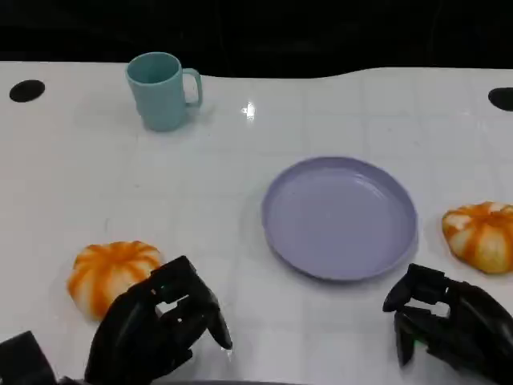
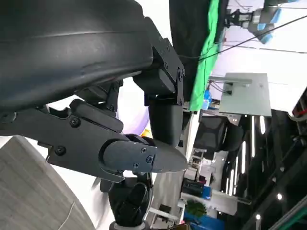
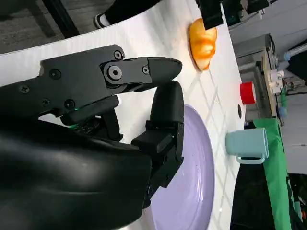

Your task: Grasp the bread from the table and place it into the plate.

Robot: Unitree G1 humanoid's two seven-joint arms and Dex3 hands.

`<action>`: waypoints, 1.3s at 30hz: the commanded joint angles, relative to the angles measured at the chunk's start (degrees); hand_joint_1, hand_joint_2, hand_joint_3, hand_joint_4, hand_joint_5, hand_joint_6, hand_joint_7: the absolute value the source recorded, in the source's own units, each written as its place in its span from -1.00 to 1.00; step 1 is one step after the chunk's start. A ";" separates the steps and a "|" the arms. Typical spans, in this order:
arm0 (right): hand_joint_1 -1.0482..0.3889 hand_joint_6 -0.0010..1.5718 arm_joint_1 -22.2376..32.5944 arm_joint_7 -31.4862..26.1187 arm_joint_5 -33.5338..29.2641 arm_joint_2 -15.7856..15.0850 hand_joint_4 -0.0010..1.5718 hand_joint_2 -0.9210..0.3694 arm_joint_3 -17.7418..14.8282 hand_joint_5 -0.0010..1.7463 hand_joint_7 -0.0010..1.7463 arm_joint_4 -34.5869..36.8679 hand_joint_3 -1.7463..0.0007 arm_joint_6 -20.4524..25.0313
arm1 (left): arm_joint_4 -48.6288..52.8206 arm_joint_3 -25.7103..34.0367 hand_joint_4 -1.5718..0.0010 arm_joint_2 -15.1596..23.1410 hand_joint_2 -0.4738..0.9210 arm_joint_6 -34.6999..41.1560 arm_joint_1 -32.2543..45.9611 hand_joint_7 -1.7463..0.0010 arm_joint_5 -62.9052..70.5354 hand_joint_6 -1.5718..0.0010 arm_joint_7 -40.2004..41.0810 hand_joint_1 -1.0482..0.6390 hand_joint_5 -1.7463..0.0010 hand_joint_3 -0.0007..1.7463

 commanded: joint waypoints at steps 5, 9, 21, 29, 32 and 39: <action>-0.26 -0.11 0.25 -0.20 -0.27 -0.68 -0.15 -1.00 -0.47 1.00 0.53 1.05 0.73 0.39 | -1.10 0.76 0.28 3.34 1.00 -12.34 -0.31 0.18 12.16 0.22 6.16 -0.54 -0.38 -0.65; -0.26 -0.11 0.29 -0.49 -0.68 -0.71 -0.15 -1.00 -0.32 1.00 0.52 1.10 0.72 -0.23 | -3.12 0.32 0.28 5.02 1.00 -13.21 0.24 0.38 16.88 0.24 10.17 -0.53 -0.20 -0.69; -0.27 -0.10 0.73 -0.19 -0.17 -0.74 -0.16 -1.00 -0.33 1.00 0.51 0.25 0.75 1.48 | -16.90 -0.31 0.39 13.24 1.00 -9.01 2.40 0.77 39.31 0.21 23.49 -0.37 0.19 -0.73; -0.27 -0.10 0.87 -0.04 0.01 -0.60 -0.16 -1.00 -0.42 1.00 0.51 0.07 0.75 1.53 | -25.00 -0.38 0.55 18.06 1.00 -5.36 4.26 0.90 56.60 0.36 32.33 -0.45 0.30 -0.81; -0.26 -0.10 0.82 0.19 -0.02 -0.57 -0.16 -1.00 -0.42 1.00 0.51 0.28 0.74 0.91 | -27.76 -0.67 0.57 19.60 1.00 -3.60 5.02 0.94 64.08 0.40 35.58 -0.44 0.36 -0.86; -0.27 -0.11 0.86 0.47 -0.02 -0.54 -0.16 -1.00 -0.36 1.00 0.52 0.17 0.74 0.81 | -34.46 -2.27 0.64 22.19 1.00 4.89 6.76 1.00 75.21 0.53 34.24 -0.43 0.66 -0.91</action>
